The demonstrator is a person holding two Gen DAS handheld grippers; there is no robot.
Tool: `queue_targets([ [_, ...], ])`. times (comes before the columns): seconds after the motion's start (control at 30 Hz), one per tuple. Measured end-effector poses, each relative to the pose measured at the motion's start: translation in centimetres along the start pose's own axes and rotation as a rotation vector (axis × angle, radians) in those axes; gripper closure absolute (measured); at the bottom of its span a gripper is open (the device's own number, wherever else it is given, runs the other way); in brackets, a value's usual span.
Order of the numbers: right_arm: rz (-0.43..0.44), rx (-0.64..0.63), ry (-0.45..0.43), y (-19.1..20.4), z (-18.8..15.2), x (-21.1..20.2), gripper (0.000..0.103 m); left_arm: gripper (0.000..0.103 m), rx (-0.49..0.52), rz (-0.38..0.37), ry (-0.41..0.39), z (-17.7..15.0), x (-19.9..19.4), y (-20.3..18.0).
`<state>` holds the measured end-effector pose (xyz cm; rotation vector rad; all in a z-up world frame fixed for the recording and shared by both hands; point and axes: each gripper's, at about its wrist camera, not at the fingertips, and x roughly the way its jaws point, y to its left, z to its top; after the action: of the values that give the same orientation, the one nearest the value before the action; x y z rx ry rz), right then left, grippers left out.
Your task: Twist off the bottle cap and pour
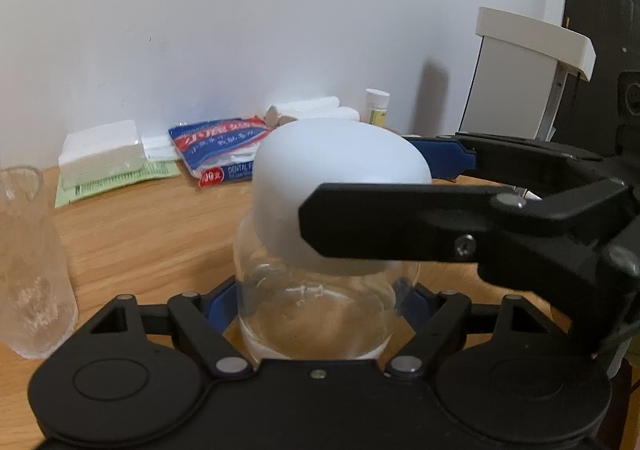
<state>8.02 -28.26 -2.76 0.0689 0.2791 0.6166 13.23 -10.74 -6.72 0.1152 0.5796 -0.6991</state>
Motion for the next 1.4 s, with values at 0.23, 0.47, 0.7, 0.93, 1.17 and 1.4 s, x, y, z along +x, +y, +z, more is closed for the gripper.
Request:
queue_targets([
  [0.23,-0.01,0.005,0.001,0.0,0.5,-0.1,0.033,0.023,0.03,0.01,-0.037,-0.2,-0.6,-0.5],
  [0.47,-0.011,-0.011,0.008,0.2,0.5,-0.3,0.034,0.023,0.069,0.026,-0.04,-0.1,-0.6,-1.4],
  [0.7,0.016,-0.007,0.02,-0.7,0.3,-0.4,0.034,0.023,0.069,-0.009,-0.024,-0.1,-0.2,-1.3],
  [0.93,0.083,-0.046,0.031,-2.0,0.1,-0.3,0.034,0.024,0.082,-0.036,0.001,0.1,0.4,-1.2],
  [1.17,0.196,-0.097,0.054,-3.6,0.5,0.1,0.034,0.024,0.104,-0.08,0.005,0.2,0.5,-0.5],
  [1.4,0.328,-0.097,0.09,-5.6,1.2,0.8,0.033,0.024,0.122,-0.114,0.008,0.1,0.4,-0.1],
])
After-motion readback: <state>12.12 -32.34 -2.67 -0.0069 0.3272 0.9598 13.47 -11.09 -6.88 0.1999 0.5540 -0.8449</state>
